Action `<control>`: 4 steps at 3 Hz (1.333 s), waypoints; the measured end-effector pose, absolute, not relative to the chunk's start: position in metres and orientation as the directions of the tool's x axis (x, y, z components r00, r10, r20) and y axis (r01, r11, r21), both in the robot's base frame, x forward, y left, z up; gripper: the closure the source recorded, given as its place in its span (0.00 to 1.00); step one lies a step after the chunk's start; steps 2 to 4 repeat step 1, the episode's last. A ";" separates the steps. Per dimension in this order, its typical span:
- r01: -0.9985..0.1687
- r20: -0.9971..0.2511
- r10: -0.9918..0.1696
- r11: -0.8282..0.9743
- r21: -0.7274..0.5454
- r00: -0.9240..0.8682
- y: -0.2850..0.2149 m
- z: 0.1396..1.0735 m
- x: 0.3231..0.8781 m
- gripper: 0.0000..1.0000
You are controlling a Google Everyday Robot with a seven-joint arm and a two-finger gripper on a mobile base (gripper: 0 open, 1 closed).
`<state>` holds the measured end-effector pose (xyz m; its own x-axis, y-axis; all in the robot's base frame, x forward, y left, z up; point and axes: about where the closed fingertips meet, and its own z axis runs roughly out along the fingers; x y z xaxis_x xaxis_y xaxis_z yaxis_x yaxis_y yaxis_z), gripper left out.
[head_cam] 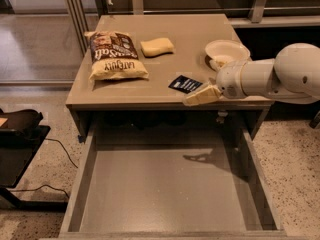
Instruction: Pick rxbar blueberry from top drawer and place on counter
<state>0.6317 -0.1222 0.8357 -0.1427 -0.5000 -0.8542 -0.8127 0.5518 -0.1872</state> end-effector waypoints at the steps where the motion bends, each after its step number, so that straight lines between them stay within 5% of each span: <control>1: -0.813 -0.854 -0.500 0.552 -0.187 -0.143 -0.122 0.836 0.632 0.00; 4: -0.813 -0.854 -0.500 0.552 -0.187 -0.143 -0.122 0.836 0.632 0.00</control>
Offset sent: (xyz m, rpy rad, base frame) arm 0.0000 0.0000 0.0000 0.0000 0.0000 0.0000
